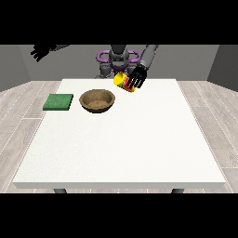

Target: Pick the cup and pour the ball into the bowl, then pick the bowl and place it on the pad

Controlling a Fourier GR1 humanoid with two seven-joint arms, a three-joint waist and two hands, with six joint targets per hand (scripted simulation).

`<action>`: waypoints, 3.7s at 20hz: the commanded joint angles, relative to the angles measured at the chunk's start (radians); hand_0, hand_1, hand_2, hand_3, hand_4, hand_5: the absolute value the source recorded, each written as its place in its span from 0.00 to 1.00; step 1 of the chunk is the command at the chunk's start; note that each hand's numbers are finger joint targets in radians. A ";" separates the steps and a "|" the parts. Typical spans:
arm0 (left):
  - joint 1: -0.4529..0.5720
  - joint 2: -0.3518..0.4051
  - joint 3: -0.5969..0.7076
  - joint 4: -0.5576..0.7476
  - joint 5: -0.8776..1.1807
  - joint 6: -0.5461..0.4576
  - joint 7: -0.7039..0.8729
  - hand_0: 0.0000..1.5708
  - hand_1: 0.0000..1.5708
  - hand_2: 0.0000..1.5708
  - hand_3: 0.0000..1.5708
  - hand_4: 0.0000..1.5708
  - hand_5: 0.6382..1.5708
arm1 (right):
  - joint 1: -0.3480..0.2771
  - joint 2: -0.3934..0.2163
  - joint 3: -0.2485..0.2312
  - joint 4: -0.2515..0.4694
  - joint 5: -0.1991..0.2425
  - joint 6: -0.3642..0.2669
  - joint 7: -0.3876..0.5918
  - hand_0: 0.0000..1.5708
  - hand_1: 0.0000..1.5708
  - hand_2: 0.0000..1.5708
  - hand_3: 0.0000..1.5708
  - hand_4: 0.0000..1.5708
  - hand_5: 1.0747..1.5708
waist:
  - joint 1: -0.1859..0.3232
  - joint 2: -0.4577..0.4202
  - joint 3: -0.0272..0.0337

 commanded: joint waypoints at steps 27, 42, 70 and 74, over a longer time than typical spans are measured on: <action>-0.349 -0.099 -0.488 -0.118 -0.555 -0.671 0.674 0.00 0.00 0.68 0.98 0.71 1.00 | -0.106 -0.004 0.039 0.204 0.045 0.041 -0.053 0.00 0.00 0.00 0.03 0.45 0.95 | -0.039 -0.034 -0.0060; -0.215 -0.008 0.219 -0.515 0.246 -0.349 0.384 0.00 0.00 0.00 0.00 0.73 1.00 | -0.098 0.032 -0.003 0.203 0.090 -0.145 -0.063 0.00 0.00 0.00 0.00 0.50 0.97 | 0.248 -0.027 -0.0219; -0.144 0.383 0.656 -0.723 0.967 -0.929 0.307 0.00 0.00 0.00 0.00 0.64 0.96 | -0.295 0.121 -0.052 0.684 0.087 -0.155 -0.489 0.00 0.00 0.00 0.00 0.33 0.97 | 0.337 0.286 -0.0046; -0.100 0.376 0.662 -0.763 0.987 -0.925 0.287 0.00 0.00 0.00 0.00 0.65 0.96 | -0.340 0.095 -0.042 0.738 0.105 -0.148 -0.519 0.00 0.00 0.00 0.00 0.30 0.95 | 0.338 0.312 -0.0048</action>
